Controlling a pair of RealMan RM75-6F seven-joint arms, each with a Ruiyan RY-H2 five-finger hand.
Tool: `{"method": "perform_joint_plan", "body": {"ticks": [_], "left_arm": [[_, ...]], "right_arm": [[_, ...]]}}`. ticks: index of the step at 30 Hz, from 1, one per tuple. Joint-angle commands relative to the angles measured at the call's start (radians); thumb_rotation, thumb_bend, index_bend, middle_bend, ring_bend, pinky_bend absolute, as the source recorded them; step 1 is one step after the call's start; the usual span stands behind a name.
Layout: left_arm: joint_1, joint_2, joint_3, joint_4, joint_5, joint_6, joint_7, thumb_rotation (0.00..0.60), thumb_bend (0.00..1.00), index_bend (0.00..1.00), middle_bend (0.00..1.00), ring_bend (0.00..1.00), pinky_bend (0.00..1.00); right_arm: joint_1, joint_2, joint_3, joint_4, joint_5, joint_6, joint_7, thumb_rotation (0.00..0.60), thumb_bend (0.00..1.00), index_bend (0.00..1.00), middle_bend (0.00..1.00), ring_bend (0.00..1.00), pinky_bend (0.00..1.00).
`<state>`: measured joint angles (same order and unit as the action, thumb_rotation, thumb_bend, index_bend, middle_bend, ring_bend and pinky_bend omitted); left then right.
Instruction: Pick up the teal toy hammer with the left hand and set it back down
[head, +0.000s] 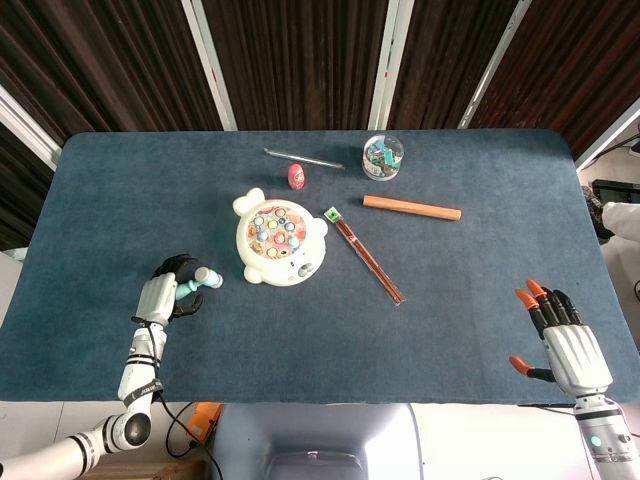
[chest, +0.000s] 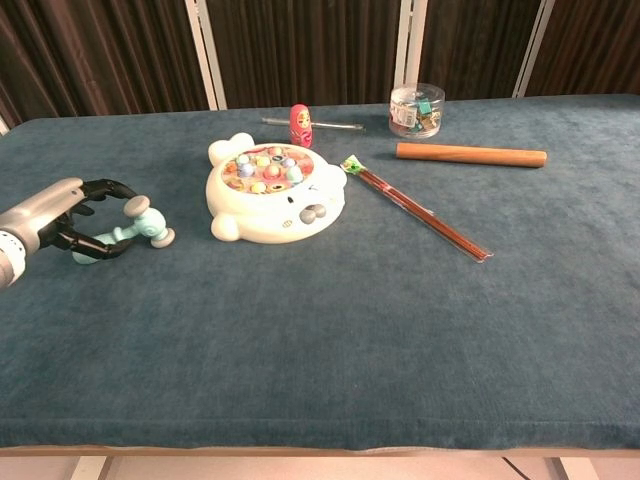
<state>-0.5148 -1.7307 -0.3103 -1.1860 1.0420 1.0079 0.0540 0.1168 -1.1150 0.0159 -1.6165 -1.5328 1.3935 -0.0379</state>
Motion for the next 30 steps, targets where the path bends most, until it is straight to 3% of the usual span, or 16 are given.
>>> {"method": "perform_joint_plan", "body": {"ticks": [1,17,30], "left_arm": [[-0.018,-0.024,-0.009,0.028,-0.033,-0.014,0.02,0.6,0.35,0.22,0.12,0.08,0.17],[-0.038,-0.048,-0.016,0.072,-0.092,-0.033,0.035,0.6,0.34,0.36,0.21,0.15,0.22],[-0.044,-0.042,-0.019,0.064,-0.108,-0.032,0.043,0.6,0.36,0.41,0.22,0.16,0.22]], "right_arm": [[-0.001,0.003,-0.002,0.0,-0.004,0.003,0.005,0.6,0.27,0.0,0.0,0.0,0.0],[-0.003,0.015,-0.009,0.003,-0.025,0.012,0.044,0.6,0.27,0.0,0.0,0.0,0.0],[-0.006,0.024,-0.014,0.008,-0.044,0.028,0.076,0.6,0.27,0.0,0.0,0.0,0.0]]}}
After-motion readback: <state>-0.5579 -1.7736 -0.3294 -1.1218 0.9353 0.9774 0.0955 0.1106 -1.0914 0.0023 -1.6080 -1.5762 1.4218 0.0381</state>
